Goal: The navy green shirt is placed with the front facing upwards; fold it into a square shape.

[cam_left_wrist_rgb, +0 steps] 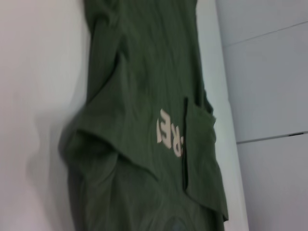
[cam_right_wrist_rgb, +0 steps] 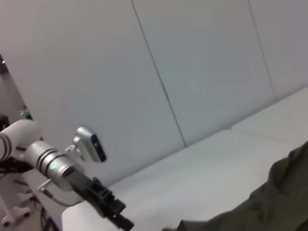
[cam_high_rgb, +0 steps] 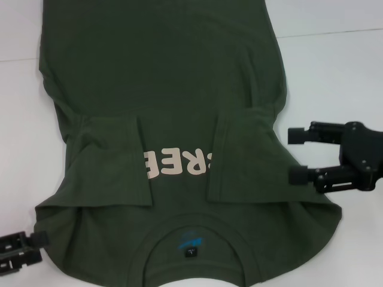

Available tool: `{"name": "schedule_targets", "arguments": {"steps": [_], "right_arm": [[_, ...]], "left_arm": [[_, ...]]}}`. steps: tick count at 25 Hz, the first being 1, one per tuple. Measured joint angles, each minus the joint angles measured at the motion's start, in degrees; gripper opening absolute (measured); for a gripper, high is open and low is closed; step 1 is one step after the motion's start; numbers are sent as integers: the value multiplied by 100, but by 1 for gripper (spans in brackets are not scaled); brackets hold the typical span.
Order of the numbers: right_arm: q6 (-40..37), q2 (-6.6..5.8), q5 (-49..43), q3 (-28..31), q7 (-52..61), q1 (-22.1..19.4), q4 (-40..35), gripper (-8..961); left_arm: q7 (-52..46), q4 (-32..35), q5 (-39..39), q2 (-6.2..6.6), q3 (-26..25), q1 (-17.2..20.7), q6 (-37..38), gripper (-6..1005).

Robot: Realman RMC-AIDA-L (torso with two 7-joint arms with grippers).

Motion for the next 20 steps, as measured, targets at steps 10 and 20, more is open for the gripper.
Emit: {"name": "schedule_targets", "arguments": {"steps": [10, 20], "right_arm": [[33, 31, -148, 53, -36, 52, 23, 946], [220, 32, -149, 67, -43, 30, 32, 946]], "left_arm": [[-510, 21, 782, -102, 17, -226, -753, 687], [-887, 143, 989, -89, 172, -467, -1222, 688]]}}
